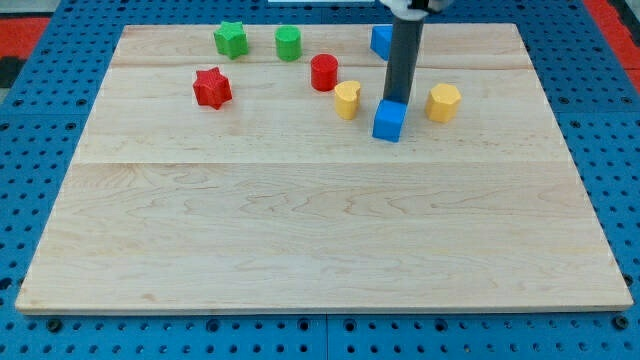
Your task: Move blue triangle slightly down
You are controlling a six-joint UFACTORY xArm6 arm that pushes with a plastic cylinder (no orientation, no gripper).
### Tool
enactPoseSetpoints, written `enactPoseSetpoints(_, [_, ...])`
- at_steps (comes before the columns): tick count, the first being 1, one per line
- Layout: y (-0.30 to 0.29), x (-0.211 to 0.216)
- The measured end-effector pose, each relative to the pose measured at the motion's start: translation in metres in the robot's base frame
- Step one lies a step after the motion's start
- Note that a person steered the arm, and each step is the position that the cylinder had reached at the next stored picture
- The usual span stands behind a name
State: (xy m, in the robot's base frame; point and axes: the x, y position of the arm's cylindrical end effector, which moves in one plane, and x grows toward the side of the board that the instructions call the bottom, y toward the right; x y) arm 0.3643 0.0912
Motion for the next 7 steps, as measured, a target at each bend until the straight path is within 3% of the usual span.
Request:
enactPoseSetpoints(1, [0.000, 0.044])
enactPoseSetpoints(2, [-0.007, 0.062])
enactPoseSetpoints(6, [0.069, -0.156])
enactPoseSetpoints(7, [0.067, -0.173])
